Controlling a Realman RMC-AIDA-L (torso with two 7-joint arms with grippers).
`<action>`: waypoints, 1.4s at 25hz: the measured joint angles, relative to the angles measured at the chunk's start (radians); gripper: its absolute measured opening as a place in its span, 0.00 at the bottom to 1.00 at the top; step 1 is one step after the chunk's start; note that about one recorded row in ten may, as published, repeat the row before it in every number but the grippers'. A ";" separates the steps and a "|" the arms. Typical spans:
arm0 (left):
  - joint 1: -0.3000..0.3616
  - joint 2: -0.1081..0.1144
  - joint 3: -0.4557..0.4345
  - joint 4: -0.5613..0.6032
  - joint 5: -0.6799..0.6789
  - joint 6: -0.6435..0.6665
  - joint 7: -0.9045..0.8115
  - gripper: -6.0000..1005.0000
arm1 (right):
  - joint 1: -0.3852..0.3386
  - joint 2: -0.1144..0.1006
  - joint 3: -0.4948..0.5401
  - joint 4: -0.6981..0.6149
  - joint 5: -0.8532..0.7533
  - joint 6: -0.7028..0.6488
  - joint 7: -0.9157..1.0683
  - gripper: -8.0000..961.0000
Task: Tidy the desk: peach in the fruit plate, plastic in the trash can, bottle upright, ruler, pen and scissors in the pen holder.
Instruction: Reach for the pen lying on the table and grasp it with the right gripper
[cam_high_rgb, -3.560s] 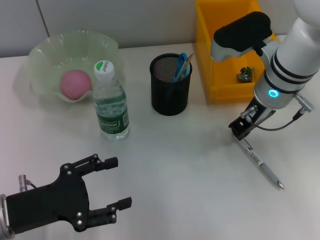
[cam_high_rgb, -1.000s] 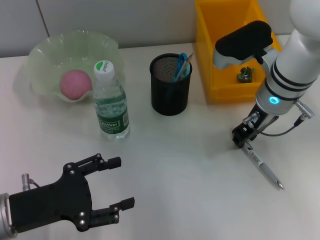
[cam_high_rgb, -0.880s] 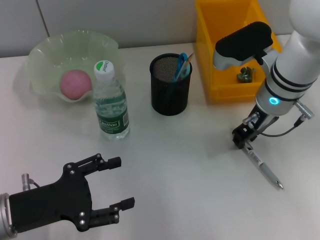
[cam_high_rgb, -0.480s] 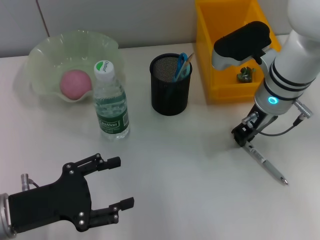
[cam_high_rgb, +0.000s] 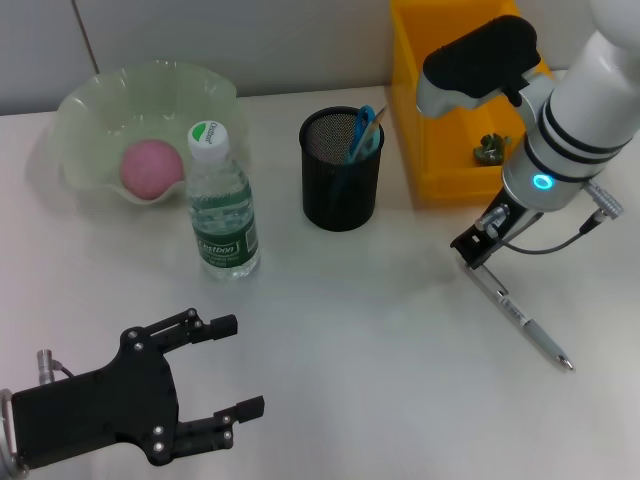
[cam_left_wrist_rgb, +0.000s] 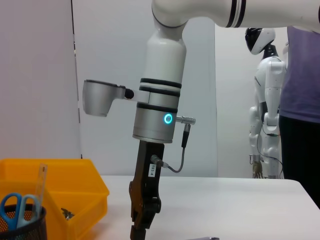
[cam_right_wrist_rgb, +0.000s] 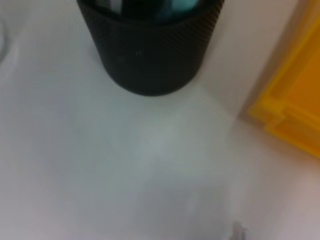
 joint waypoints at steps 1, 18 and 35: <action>0.000 0.000 0.000 0.000 0.000 0.000 0.000 0.79 | -0.001 0.000 0.004 -0.007 0.002 -0.003 -0.003 0.13; -0.007 0.000 0.000 -0.001 0.000 0.002 0.000 0.80 | -0.003 -0.003 0.008 -0.016 -0.008 -0.060 0.000 0.30; -0.006 -0.002 0.000 -0.001 0.000 0.002 0.000 0.79 | -0.002 -0.004 0.007 0.044 -0.025 -0.012 -0.001 0.44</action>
